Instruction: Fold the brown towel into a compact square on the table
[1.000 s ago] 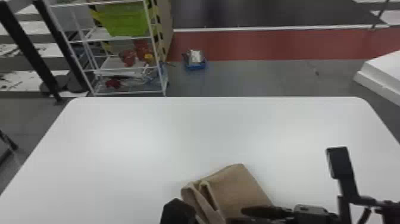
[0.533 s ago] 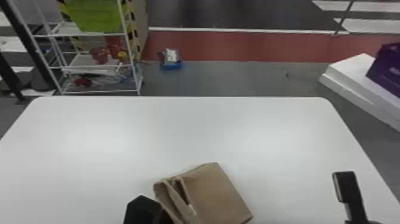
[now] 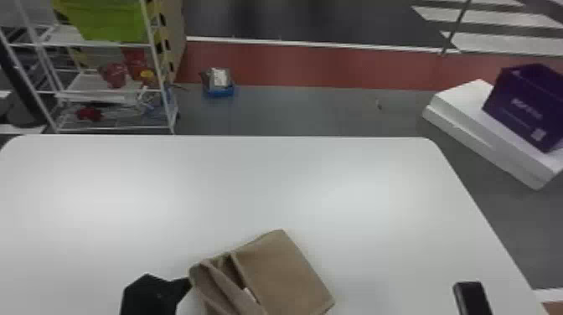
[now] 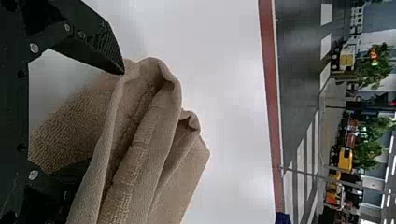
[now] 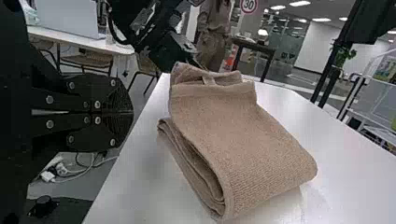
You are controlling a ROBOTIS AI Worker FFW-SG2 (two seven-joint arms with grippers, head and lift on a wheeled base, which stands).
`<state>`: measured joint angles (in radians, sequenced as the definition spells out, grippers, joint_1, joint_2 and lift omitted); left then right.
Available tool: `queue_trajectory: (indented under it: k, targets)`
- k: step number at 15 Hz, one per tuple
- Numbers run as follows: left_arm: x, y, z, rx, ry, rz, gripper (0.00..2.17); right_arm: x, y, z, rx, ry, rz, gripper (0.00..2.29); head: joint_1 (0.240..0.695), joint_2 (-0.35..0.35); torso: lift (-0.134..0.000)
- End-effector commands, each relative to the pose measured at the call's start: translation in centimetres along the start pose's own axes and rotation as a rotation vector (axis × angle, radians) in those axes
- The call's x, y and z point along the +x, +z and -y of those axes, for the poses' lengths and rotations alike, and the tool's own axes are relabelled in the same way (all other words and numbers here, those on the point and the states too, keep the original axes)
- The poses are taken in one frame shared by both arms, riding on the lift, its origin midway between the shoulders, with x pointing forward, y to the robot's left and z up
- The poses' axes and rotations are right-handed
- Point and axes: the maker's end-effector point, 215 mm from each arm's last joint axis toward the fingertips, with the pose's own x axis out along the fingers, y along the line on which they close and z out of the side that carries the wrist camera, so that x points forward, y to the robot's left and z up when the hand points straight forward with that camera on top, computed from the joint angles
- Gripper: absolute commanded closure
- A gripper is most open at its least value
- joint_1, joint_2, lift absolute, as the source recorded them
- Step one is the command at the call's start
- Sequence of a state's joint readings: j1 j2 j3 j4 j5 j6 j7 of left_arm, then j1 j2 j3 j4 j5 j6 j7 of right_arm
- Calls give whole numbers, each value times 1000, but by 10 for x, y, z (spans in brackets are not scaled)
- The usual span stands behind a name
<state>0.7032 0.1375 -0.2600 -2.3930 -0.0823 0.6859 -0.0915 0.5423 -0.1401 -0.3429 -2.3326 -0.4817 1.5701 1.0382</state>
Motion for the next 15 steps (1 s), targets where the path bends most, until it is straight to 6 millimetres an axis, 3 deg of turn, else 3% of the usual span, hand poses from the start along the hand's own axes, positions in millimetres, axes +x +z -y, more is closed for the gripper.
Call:
queue_trajectory:
  k: [1,6,8,11,15]
  targets:
    - [-11,10,-22,15,49,31,19,0,-3,3,17,3,-1,2020,695,-73,-124]
    - [-20,12,-39,20,83,53,19,1,0,3,18,7,0,2017,695,16,-124]
    - [-25,30,-39,32,87,129,19,2,1,3,16,8,2,2017,695,35,-124]
    - [-22,22,-41,37,98,113,19,5,1,-3,30,44,13,2017,695,36,-124]
    - [-20,17,-35,34,85,104,19,55,1,-9,-27,57,-28,2017,695,68,-124]
